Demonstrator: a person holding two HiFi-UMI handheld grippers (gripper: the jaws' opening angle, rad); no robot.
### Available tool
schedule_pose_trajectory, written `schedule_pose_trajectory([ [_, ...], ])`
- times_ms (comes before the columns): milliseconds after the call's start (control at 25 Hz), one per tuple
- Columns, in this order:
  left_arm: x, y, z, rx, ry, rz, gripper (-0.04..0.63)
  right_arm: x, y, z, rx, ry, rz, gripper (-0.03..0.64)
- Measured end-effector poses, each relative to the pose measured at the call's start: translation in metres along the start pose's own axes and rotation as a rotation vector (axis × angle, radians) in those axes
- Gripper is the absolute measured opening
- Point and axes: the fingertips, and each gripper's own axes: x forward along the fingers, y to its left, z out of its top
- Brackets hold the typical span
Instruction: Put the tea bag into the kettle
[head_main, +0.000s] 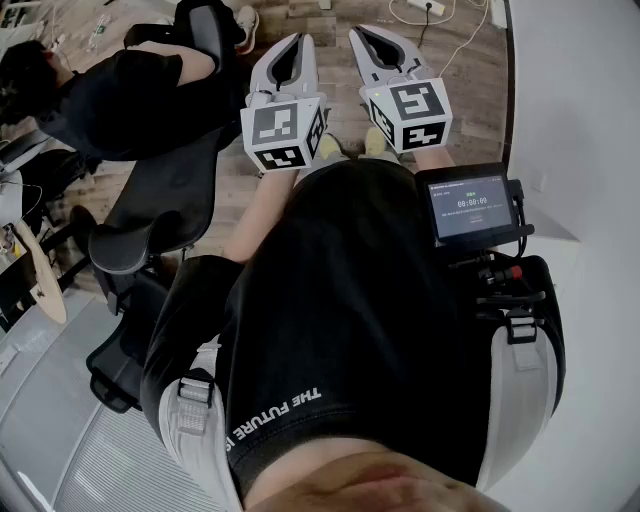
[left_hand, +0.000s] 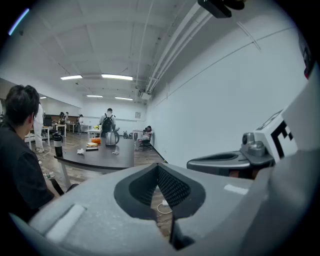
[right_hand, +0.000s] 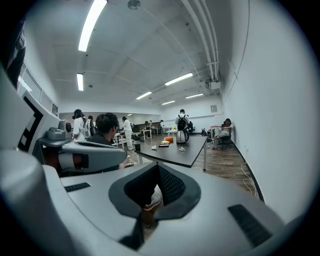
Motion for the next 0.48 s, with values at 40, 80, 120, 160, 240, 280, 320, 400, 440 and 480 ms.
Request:
schedule_pose_trajectory([
  [40,-0.001,0.001,0.0,-0.002,-0.001,0.001,0.003,-0.001,-0.001,0.0,0.0,0.002,-0.003,0.005],
  [80,-0.001,0.002,0.0,-0.005,-0.002,0.003,0.003,-0.002,-0.001,-0.001,0.0,0.003,-0.007,0.005],
  [120,-0.002,0.002,0.0,-0.007,-0.002,0.004,0.003,-0.003,-0.002,-0.001,-0.002,0.006,-0.01,0.005],
  [160,-0.002,0.003,0.0,-0.008,-0.001,0.006,0.003,-0.004,-0.003,-0.002,-0.005,0.008,-0.015,0.005],
  [240,-0.003,0.004,0.0,-0.001,0.006,0.016,0.003,-0.005,-0.005,-0.002,-0.01,0.01,-0.02,0.005],
  [280,-0.003,0.005,-0.001,0.005,0.013,0.023,0.003,-0.006,-0.005,-0.002,-0.008,0.008,-0.019,0.005],
  [320,-0.004,0.006,-0.003,0.01,0.022,0.03,0.003,-0.006,-0.005,-0.002,-0.002,0.005,-0.018,0.005],
  [400,-0.005,0.007,-0.004,0.023,0.034,0.039,0.003,-0.007,-0.008,-0.002,0.016,-0.006,-0.022,0.005],
  [440,-0.005,0.008,-0.003,0.03,0.036,0.041,0.003,-0.008,-0.011,-0.001,0.026,-0.013,-0.029,0.005],
  [480,-0.005,0.007,-0.002,0.034,0.036,0.041,0.003,-0.009,-0.013,0.0,0.035,-0.021,-0.036,0.005],
])
